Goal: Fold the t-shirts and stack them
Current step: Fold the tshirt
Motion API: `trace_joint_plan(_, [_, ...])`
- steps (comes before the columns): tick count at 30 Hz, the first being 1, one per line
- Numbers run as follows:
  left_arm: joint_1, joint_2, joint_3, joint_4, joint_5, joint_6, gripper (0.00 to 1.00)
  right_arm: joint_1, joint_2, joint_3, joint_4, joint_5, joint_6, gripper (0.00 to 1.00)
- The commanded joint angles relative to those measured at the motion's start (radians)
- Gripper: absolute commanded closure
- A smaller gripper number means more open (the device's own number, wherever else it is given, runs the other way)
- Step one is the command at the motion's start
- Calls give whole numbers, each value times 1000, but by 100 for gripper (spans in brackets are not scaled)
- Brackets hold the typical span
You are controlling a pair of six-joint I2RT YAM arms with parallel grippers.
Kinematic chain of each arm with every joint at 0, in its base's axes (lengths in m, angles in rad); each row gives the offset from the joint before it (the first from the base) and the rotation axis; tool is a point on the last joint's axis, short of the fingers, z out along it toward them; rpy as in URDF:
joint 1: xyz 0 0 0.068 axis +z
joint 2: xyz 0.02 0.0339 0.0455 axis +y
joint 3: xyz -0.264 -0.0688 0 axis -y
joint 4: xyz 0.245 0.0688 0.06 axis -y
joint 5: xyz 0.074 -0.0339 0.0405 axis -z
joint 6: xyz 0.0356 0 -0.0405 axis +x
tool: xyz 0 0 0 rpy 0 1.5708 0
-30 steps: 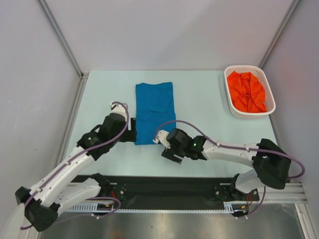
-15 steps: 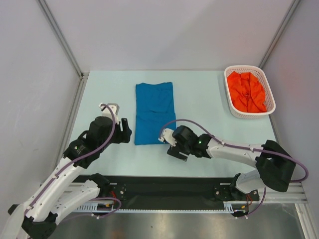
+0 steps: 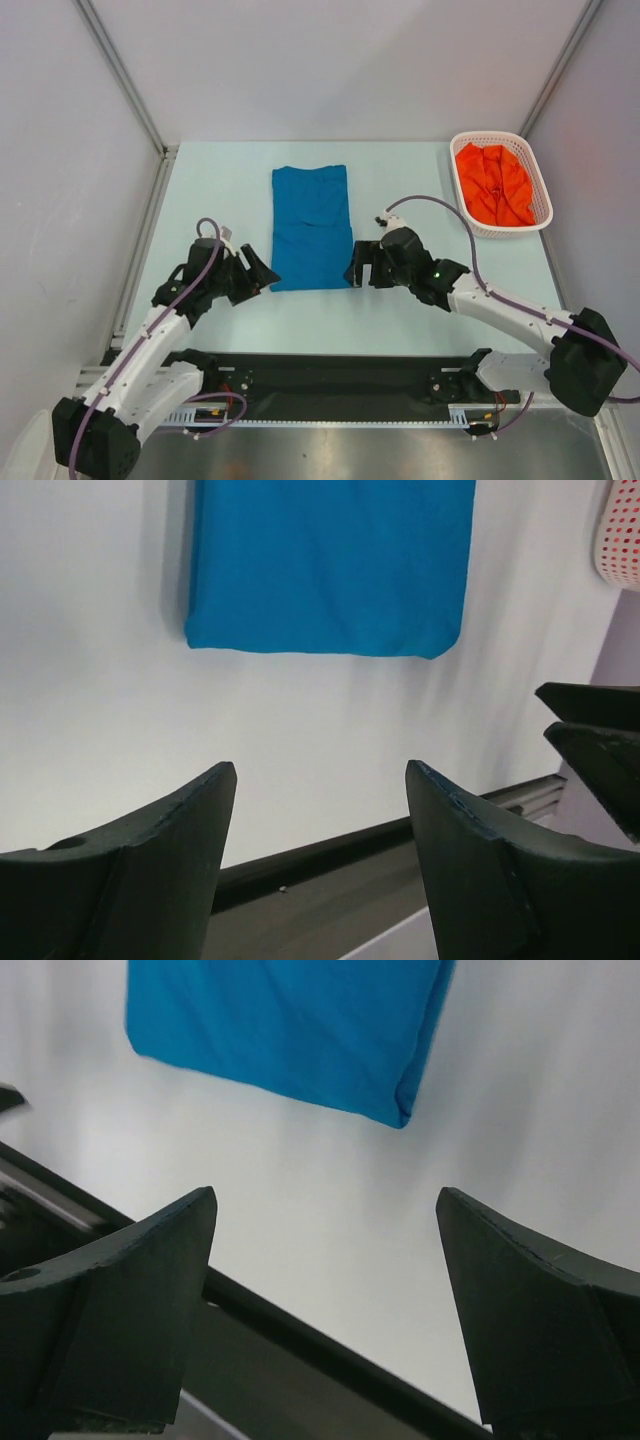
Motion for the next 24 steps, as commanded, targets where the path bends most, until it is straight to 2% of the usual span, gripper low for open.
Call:
trace_joint_plan(1, [12, 42, -10, 133, 117, -166, 26, -66, -21, -46, 89, -45, 382, 7])
trace_joint_plan(2, [14, 53, -16, 185, 127, -186, 27, -72, -31, -76, 131, -71, 453, 8])
trace_joint_plan(3, [17, 71, -37, 213, 149, -229, 28, -78, -44, -166, 177, -80, 609, 10])
trace_joint_plan(4, [17, 79, -44, 225, 149, -251, 28, -77, -58, -208, 287, -65, 677, 15])
trace_joint_plan(6, [25, 94, -68, 271, 149, -304, 29, -56, -93, -303, 391, 24, 774, 18])
trace_joint_plan(10, [32, 102, -137, 363, 151, -410, 29, -22, -92, -374, 445, 147, 918, 16])
trace_joint_plan(12, [35, 96, -195, 429, 146, -471, 28, -14, -77, -405, 501, 198, 938, 16])
trace_joint_plan(14, [38, 90, -223, 503, 143, -498, 27, -22, -43, -403, 536, 176, 946, 16])
trace_joint_plan(21, [55, 83, -311, 555, 118, -567, 24, -32, 141, -383, 614, 135, 969, 22])
trace_joint_plan(24, [60, 90, -317, 554, 106, -552, 23, -26, 183, -351, 587, 145, 963, 24])
